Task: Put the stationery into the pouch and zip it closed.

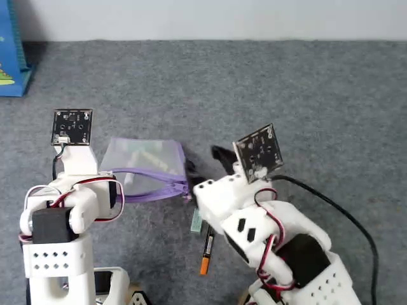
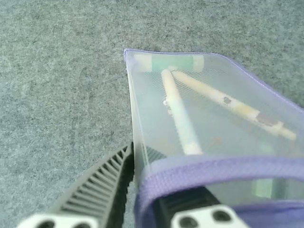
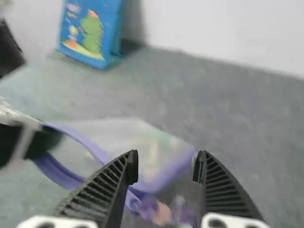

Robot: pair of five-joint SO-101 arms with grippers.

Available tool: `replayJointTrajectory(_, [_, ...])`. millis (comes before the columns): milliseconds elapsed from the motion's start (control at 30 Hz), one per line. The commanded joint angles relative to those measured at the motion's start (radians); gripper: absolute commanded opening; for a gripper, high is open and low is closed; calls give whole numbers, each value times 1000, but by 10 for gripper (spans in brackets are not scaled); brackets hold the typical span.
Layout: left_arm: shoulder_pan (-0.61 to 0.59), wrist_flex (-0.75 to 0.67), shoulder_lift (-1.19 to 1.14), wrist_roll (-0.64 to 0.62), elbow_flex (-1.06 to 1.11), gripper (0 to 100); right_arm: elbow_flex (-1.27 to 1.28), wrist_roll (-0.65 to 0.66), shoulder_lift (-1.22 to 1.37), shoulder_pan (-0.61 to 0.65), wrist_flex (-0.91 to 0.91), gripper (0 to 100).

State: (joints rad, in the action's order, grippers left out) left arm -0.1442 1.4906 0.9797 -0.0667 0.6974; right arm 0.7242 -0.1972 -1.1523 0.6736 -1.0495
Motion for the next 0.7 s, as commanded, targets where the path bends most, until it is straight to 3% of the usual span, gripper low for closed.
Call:
replayJointTrajectory(0, [-71,-8,3,-5,-8,11,-63,-49,10,-76,-128,172])
replayJointTrajectory(267, [-146,-8,3,6,-12,11,80,-149,105,-113,-231,171])
replayJointTrajectory(667, [-216,-14,5,32,-13,11,173,-198,456,-87,-1,171])
